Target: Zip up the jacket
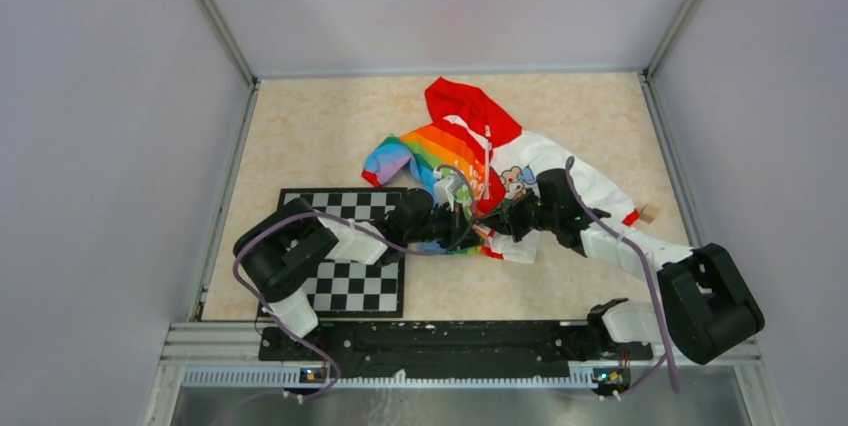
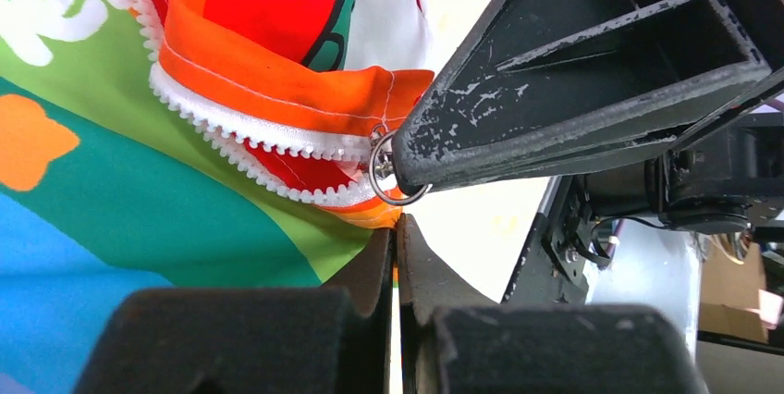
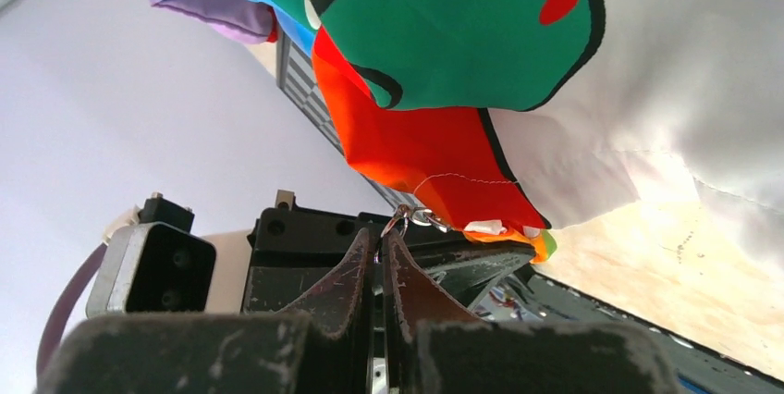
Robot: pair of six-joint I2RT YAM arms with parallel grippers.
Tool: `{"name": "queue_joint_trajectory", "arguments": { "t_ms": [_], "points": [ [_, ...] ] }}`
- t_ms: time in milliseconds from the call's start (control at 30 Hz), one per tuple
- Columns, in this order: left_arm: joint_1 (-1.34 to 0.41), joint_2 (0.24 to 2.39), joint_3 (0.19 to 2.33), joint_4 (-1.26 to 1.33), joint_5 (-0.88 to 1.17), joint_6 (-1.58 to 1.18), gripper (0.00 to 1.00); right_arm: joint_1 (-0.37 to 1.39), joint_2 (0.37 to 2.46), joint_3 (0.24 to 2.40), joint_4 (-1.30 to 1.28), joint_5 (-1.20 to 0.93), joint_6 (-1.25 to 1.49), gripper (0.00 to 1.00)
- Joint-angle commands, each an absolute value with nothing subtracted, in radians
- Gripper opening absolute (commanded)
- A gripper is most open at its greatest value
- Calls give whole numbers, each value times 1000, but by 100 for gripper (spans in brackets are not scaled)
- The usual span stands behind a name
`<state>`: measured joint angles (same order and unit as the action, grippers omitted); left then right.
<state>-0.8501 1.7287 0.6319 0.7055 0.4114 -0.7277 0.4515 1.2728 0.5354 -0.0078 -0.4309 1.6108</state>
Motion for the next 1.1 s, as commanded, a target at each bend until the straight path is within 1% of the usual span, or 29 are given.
{"name": "queue_joint_trajectory", "arguments": {
  "t_ms": [0, 133, 200, 267, 333, 400, 467, 533, 600, 767, 867, 933, 1000, 1033, 1067],
  "points": [
    [-874, 1647, 627, 578, 399, -671, 0, 435, 1219, 500, 177, -438, 1709, 0],
    [-884, 1633, 640, 531, 403, -634, 0, 419, 1209, 424, 294, -488, 1785, 0],
    [-892, 1648, 687, 425, 416, -610, 0, 402, 1206, 434, 302, -518, 1785, 0],
    [-893, 1642, 718, 298, 385, -606, 0, 400, 1166, 454, 249, -509, 1766, 0],
    [-893, 1594, 681, 304, 343, -623, 0, 399, 1113, 462, 161, -488, 1752, 0],
    [-893, 1538, 635, 354, 293, -649, 9, 401, 1073, 421, 155, -482, 1777, 0],
    [-893, 1501, 619, 392, 267, -681, 25, 400, 1054, 394, 163, -487, 1794, 0],
    [-893, 1483, 630, 424, 268, -693, 37, 402, 1054, 389, 155, -495, 1790, 0],
    [-893, 1467, 650, 438, 277, -689, 51, 402, 1061, 412, 121, -512, 1763, 0],
    [-893, 1367, 602, 564, 278, -592, 76, 403, 1051, 433, 53, -514, 1732, 0],
    [-893, 1284, 557, 570, 203, -569, 77, 403, 1049, 429, 53, -518, 1742, 0],
    [-900, 1242, 490, 618, 134, -628, 77, 402, 1048, 427, 76, -521, 1770, 0],
    [-903, 1224, 455, 638, 96, -771, 68, 403, 1043, 442, 81, -506, 1773, 0],
    [-904, 1223, 457, 618, 107, -876, 59, 402, 1037, 455, 63, -496, 1767, 0],
    [-907, 1231, 468, 599, 138, -966, 55, 403, 1032, 465, 48, -487, 1766, 0]
  ]
}}
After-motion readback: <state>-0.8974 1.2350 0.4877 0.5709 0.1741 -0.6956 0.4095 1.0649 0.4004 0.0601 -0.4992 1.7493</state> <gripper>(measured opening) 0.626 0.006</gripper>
